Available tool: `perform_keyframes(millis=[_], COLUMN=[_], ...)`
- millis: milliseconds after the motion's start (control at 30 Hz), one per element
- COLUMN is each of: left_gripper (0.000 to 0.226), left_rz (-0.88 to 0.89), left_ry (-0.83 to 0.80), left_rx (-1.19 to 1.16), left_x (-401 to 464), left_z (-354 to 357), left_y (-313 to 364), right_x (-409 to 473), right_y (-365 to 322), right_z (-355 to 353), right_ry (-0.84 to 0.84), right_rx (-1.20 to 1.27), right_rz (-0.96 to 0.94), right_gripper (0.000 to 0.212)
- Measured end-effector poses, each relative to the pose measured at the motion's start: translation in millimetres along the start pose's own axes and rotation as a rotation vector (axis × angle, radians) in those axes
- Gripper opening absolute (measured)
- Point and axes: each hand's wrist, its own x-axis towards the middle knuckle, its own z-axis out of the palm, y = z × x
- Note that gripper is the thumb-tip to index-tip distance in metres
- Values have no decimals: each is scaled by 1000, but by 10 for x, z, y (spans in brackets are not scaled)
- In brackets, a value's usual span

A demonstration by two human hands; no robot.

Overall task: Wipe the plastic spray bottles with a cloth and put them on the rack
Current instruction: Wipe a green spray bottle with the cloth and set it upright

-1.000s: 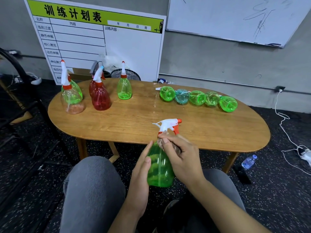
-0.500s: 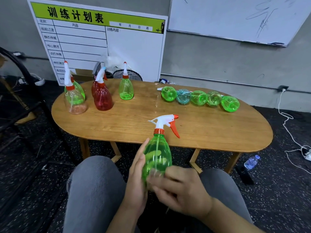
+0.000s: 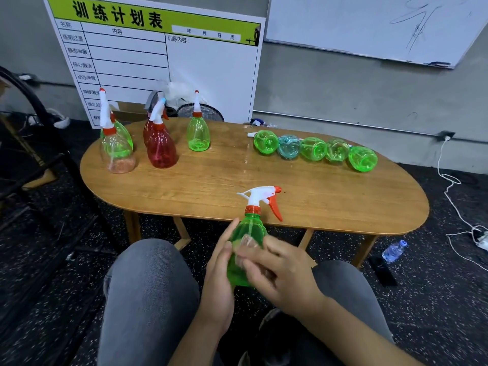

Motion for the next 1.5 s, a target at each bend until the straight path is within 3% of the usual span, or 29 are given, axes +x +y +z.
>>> perform_keyframes(millis=[133,200,400,567,733,900,967,1100,1233,1400,1500], left_gripper=[44,43,40,40,50,45,51,52,80,67,61], left_rz=[-12,-8,68,64,11,-25,-34,22,51,61,56], left_ry=[-8,-3,4,-4,15,3,8,-21,-65,-49,-71], left_rx=[-29,-21,118,73,-31,-62,-93,-52,40,-5,-2], left_x=[-16,-26,-17,10,-3,-46,-46,-55,-41,-9,-14], left_z=[44,57,61,20,-11,25,36,24,11,36,55], left_y=[79,111,48,-4,-27,36,70,107,62,3,18], right_x=[-235,-301,128,361,125,-114,-144,-99,64,258,325], right_y=[-6,-11,-14,72,-58,-116,-129,-111,23,138,110], right_z=[-81,-105,-167,-14,56,-13,-42,-142,-237,-255,-237], right_ry=[-134,-136,196,73,11,-82,-134,-106,127,265,276], right_rx=[-121,-131,143,-49,-95,-132,-114,159,162,159,69], right_rz=[-271,-313,149,296,58,-222,-243,-30,156,306,278], right_gripper=[21,20,24,31,19,15,14,17,22,25,25])
